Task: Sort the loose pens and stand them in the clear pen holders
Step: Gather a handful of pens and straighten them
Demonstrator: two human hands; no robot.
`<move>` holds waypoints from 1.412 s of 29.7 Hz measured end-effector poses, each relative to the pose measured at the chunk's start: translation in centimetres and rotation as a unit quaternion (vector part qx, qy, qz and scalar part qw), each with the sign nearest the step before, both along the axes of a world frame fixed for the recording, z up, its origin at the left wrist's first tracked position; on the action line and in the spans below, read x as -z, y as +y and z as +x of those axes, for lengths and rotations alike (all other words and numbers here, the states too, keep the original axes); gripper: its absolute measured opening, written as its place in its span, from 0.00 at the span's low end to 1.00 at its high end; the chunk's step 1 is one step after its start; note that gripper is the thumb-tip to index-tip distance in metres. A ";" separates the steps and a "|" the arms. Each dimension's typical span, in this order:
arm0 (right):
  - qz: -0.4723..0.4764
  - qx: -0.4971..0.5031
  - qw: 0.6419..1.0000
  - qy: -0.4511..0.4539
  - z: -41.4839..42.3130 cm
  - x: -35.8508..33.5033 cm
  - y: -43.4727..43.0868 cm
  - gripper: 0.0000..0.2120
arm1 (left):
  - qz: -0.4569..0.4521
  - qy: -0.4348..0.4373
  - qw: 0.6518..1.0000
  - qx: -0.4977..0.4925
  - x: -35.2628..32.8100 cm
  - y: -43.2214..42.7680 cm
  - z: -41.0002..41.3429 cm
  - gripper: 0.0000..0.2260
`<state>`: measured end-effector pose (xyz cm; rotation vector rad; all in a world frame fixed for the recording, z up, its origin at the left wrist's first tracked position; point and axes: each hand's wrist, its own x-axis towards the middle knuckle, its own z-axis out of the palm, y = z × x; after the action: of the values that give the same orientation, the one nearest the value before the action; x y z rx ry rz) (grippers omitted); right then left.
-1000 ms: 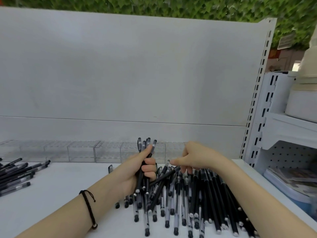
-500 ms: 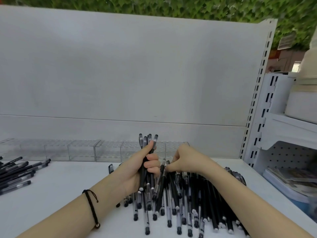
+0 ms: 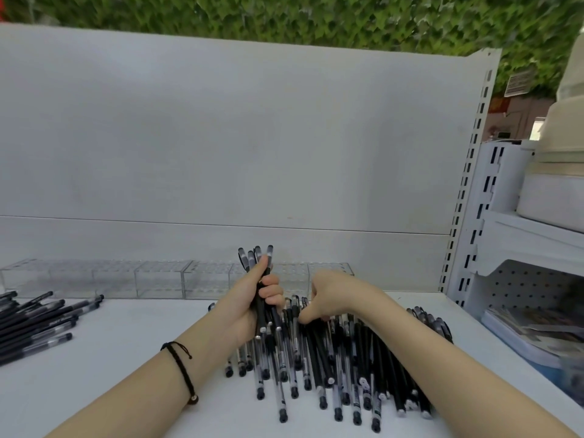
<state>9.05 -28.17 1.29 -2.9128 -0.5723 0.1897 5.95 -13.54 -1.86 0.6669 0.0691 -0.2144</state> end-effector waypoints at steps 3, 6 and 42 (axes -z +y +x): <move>-0.015 0.013 1.000 -0.007 -0.3 -0.1 0.8 0.14 | 0.018 -0.012 0.999 -0.030 0.0 0.4 0.1 0.12; 0.015 0.020 1.000 0.008 -0.3 -0.1 0.9 0.12 | 0.032 -0.012 0.999 -0.036 0.0 0.6 0.1 0.11; 0.486 0.007 0.867 0.111 0.2 -0.4 -0.6 0.10 | 0.246 -0.090 0.960 0.100 -0.1 0.0 -1.0 0.09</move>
<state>9.26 -28.82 1.73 -1.8782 -0.4257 0.1625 4.93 -13.50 -1.78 1.1890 -0.1259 -0.3352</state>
